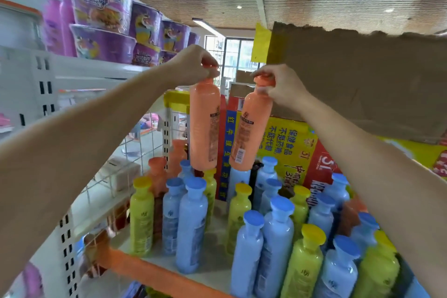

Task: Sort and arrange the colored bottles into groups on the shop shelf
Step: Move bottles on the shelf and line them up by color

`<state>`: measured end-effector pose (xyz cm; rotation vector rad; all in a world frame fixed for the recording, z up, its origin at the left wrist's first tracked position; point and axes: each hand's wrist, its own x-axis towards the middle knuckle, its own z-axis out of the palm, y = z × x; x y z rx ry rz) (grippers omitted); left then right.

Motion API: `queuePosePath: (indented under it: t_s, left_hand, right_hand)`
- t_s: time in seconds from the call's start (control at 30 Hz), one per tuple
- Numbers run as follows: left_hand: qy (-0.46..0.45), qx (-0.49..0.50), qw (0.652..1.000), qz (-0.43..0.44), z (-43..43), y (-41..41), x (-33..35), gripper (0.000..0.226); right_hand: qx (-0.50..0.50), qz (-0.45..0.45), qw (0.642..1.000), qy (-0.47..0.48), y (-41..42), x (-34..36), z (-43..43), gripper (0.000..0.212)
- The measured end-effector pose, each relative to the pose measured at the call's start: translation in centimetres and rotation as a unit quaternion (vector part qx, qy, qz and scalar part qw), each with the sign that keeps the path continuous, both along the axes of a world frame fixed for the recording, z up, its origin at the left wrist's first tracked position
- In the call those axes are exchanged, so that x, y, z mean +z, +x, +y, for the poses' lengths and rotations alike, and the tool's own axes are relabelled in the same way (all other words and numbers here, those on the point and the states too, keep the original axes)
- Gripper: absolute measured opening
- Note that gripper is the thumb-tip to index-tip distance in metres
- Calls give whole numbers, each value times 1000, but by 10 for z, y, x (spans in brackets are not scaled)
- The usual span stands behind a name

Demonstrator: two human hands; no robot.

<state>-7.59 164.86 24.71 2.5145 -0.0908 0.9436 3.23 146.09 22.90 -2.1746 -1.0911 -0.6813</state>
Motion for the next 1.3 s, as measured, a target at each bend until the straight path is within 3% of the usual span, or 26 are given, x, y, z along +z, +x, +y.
queuePosePath:
  t_s: [0.43, 0.77, 1.17, 1.3]
  left_hand:
    - [30, 41, 999, 15, 76, 48, -5, 35]
    - [35, 76, 995, 47, 114, 66, -41, 37]
    - [31, 88, 972, 217, 132, 84, -121, 28]
    - [21, 138, 958, 250, 140, 104, -186, 13]
  right_hand:
    - [21, 25, 999, 10, 59, -21, 111, 42]
    - [33, -9, 994, -102, 84, -66, 167, 39]
    - [97, 53, 966, -232, 94, -127, 190, 43]
    - [89, 62, 956, -272, 96, -144, 189, 43]
